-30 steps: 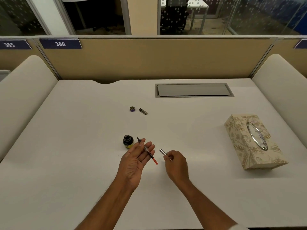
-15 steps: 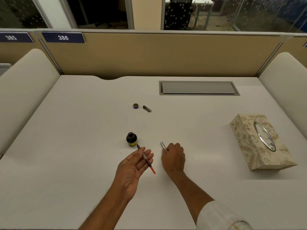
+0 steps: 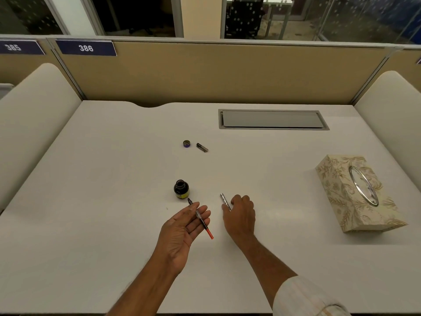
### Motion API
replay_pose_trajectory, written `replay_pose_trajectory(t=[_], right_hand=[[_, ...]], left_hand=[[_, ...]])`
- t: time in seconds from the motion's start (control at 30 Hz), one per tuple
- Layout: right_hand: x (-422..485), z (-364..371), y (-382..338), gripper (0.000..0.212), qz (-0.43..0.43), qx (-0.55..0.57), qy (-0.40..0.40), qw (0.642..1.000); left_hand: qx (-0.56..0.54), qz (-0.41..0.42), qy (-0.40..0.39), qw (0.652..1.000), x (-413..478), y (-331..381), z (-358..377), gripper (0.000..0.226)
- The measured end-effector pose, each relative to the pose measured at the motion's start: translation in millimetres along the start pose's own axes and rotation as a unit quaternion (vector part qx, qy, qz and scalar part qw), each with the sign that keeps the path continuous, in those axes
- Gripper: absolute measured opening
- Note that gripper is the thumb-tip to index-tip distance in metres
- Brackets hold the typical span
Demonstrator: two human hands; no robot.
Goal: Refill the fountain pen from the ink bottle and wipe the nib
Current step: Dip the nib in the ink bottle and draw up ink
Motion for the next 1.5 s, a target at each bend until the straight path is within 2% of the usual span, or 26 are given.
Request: replay_pose_trajectory(t=[0.63,0.9,1.17,1.33,1.4,1.5], right_hand=[[-5.6,-5.9,-2.8,0.039,-0.016,-0.002,0.004,1.0],[-25.3,-9.5,-9.2,0.053,-0.089,-0.087,0.064,0.99],[-48.0,-11.2,-9.5,0.056,-0.136,-0.102,0.043,0.984],[-63.3,-26.2,-9.3,0.054,-0.127,-0.017,-0.002,0.992],[-72.9,-43.2,-12.8,0.044,-0.118,0.051,0.005,0.992],[-88.4,-73.1,-21.2,0.02,-0.056,0.201,-0.019,0.978]], left_hand=[[-0.017,-0.005,0.005,1.0,0.4,-0.9,-6.7,0.027],[-0.018,-0.009,0.002,1.0,-0.8,0.3,-9.1,0.027],[-0.028,-0.017,-0.007,0.999,-8.2,7.5,-12.9,0.026],[-0.039,-0.028,-0.014,0.999,-10.2,15.2,-15.4,0.025],[-0.043,-0.035,-0.019,0.998,-10.7,17.6,-14.8,0.025],[-0.038,-0.045,-0.033,0.998,-9.4,21.9,-10.6,0.025]])
Point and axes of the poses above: each hand's wrist, its own x-axis towards the middle knuckle, its own z-axis out of the palm, y = z × x, the point moved 8 cm from there along x, towards the middle knuckle, and after that the axes turned 15 degrees about -x, right-handed, at the moved point
